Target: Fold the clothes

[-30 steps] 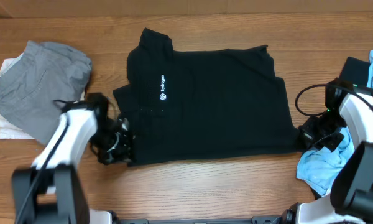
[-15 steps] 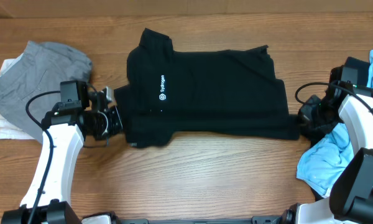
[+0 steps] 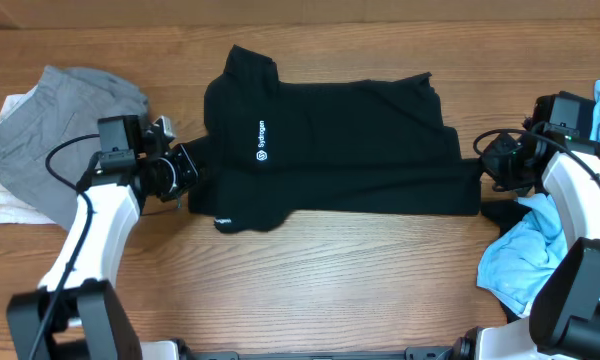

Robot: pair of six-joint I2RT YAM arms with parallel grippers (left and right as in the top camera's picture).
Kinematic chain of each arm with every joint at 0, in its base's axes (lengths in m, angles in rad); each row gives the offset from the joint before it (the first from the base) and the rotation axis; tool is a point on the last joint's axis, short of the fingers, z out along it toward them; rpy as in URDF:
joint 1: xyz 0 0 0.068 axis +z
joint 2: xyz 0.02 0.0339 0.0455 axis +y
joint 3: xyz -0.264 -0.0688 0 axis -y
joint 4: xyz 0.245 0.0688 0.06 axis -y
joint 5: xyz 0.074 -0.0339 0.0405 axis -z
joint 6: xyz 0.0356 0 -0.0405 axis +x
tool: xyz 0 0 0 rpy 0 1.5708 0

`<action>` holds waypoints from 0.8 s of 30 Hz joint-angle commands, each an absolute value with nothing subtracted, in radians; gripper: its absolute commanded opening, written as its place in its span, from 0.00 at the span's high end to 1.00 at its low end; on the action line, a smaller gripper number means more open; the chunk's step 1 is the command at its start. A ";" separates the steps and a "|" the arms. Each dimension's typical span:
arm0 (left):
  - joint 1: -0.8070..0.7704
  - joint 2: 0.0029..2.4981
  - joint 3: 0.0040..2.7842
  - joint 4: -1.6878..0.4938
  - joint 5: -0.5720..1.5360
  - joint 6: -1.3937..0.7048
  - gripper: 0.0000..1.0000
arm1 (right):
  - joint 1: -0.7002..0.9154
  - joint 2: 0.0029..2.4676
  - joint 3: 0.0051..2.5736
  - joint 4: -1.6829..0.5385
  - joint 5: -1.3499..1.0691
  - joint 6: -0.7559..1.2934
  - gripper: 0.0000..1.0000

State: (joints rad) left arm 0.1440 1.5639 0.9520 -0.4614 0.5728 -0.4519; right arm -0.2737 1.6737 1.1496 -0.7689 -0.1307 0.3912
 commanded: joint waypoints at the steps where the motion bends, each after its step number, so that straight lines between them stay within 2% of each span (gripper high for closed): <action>1: 0.142 1.615 0.951 -0.426 0.585 -0.480 0.90 | -0.253 1.676 1.148 -0.751 -0.133 0.368 0.95; 5: 0.142 1.656 0.951 -0.358 0.585 -0.480 0.91 | -0.223 1.708 1.148 -0.736 -0.128 0.340 0.95; 8: 0.141 1.661 0.951 -0.361 0.625 -0.461 0.88 | -0.215 1.726 1.148 -0.730 -0.122 0.340 0.95; 10: 0.133 1.660 0.951 -0.389 0.702 -0.386 0.84 | -0.215 1.731 1.148 -0.722 -0.121 0.340 0.95; 14: 0.105 1.660 0.951 -0.464 0.724 -0.317 0.77 | -0.215 1.731 1.148 -0.720 -0.113 0.340 0.95; 18: 0.075 1.660 0.951 -0.552 0.722 -0.249 0.76 | -0.215 1.731 1.148 -0.724 -0.106 0.340 0.91; 24: 0.065 1.660 0.951 -0.651 0.669 -0.201 0.76 | -0.215 1.731 1.148 -0.730 -0.106 0.340 0.91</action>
State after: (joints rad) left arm 0.0658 1.6527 0.9512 -0.6342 0.6868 -0.2638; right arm -0.2153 1.7309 1.1496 -0.7341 -0.1181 0.3431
